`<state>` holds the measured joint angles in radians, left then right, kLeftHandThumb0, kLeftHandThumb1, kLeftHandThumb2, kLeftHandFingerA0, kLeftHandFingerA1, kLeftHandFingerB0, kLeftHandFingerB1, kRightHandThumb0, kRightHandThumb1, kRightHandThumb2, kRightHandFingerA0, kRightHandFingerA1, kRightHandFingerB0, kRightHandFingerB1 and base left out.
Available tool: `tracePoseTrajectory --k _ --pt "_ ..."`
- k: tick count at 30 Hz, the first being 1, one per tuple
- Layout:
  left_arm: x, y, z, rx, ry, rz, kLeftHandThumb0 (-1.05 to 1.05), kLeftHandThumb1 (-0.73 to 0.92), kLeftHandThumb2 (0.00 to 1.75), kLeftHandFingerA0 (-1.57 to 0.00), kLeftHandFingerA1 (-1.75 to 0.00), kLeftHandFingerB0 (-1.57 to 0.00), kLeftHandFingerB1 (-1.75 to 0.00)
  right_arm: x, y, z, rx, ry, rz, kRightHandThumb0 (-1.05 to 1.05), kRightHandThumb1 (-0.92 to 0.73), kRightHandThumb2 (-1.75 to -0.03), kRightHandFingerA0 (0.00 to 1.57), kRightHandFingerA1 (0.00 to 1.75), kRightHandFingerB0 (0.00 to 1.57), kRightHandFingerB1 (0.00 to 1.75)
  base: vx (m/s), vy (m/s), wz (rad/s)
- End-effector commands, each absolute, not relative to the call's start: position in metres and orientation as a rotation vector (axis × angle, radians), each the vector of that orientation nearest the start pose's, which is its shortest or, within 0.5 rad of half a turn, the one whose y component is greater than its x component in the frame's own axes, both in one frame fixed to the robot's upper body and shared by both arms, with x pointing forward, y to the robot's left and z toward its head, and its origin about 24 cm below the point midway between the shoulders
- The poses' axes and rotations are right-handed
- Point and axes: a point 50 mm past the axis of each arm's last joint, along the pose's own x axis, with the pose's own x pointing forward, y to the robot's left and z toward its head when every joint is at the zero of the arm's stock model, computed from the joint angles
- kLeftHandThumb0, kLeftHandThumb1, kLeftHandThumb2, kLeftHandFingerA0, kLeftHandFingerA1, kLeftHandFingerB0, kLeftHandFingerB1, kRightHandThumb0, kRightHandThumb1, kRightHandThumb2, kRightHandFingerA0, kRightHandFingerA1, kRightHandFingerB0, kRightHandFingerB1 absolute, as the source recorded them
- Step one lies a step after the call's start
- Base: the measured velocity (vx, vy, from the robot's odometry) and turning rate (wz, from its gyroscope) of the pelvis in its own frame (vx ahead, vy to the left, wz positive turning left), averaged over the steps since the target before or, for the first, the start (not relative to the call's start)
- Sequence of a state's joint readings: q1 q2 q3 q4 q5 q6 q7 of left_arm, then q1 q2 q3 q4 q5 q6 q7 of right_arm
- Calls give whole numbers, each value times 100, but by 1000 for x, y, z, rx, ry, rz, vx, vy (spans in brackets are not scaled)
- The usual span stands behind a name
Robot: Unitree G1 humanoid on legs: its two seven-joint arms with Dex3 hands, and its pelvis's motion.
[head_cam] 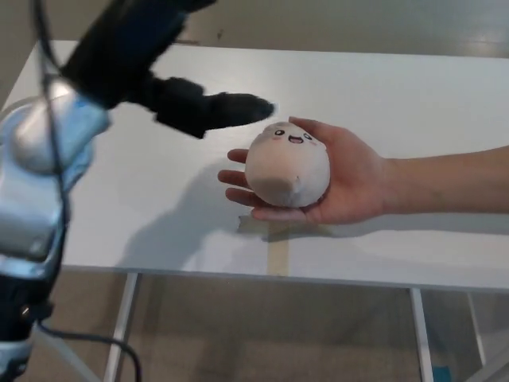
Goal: Use the left hand to take the pink dumpling toy on a person's hand and put it on the desk.
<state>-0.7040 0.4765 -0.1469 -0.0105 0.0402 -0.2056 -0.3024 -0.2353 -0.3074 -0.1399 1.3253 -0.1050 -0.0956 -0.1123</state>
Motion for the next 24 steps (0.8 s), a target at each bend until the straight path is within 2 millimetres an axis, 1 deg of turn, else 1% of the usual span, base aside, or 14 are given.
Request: tracePoseTrajectory --k 1,2,3,4,5,6,7,8,14,24 --pt "352 53 222 1314 -607 -605 -74 42 76 -23 -41 -16 -36 165 -290 -121 -320 997 -310 -23 -70 -61 65 45 56 42 0 0 0" --pt "353 52 220 1323 -596 -606 -74 42 76 -23 -41 -16 -36 166 -290 -120 -320 997 -310 -23 -70 -61 65 45 56 42 0 0 0" --pt "354 51 215 1333 -575 -610 -72 50 57 -28 -33 -21 -28 165 -290 -121 -320 1000 -311 -23 -70 -61 65 45 56 42 0 0 0" --pt "355 51 211 1339 -553 -619 -74 43 75 -22 -41 -17 -36 165 -290 -121 -322 999 -309 -23 -70 -61 65 45 56 42 0 0 0" --pt "357 51 207 1345 -528 -629 -74 43 75 -22 -41 -17 -36 166 -289 -121 -324 997 -306 -23 -70 -61 65 45 56 42 0 0 0" --pt "357 51 204 1346 -512 -636 -72 50 57 -27 -33 -21 -28 166 -289 -121 -321 997 -306 -23 -70 -61 65 45 55 42 0 0 0" --pt "358 51 202 1346 -498 -642 -72 50 57 -27 -33 -21 -28 166 -288 -121 -316 997 -307 -23 -70 -61 65 45 55 42 0 0 0" --pt "359 51 196 1348 -471 -659 -72 42 75 -21 -41 -15 -36 166 -288 -121 -319 997 -304 -23 -71 -61 65 45 55 42 0 0 0" --pt "361 50 180 1410 -394 -693 -71 42 74 -21 -41 -13 -37 167 -289 -120 -314 995 -301 -22 -71 -61 64 45 54 42 0 0 0" --pt "367 53 166 1506 -272 -695 -70 42 73 -19 -40 -11 -37 165 -289 -121 -333 1003 -286 -24 -72 -61 63 44 54 41 0 0 0"
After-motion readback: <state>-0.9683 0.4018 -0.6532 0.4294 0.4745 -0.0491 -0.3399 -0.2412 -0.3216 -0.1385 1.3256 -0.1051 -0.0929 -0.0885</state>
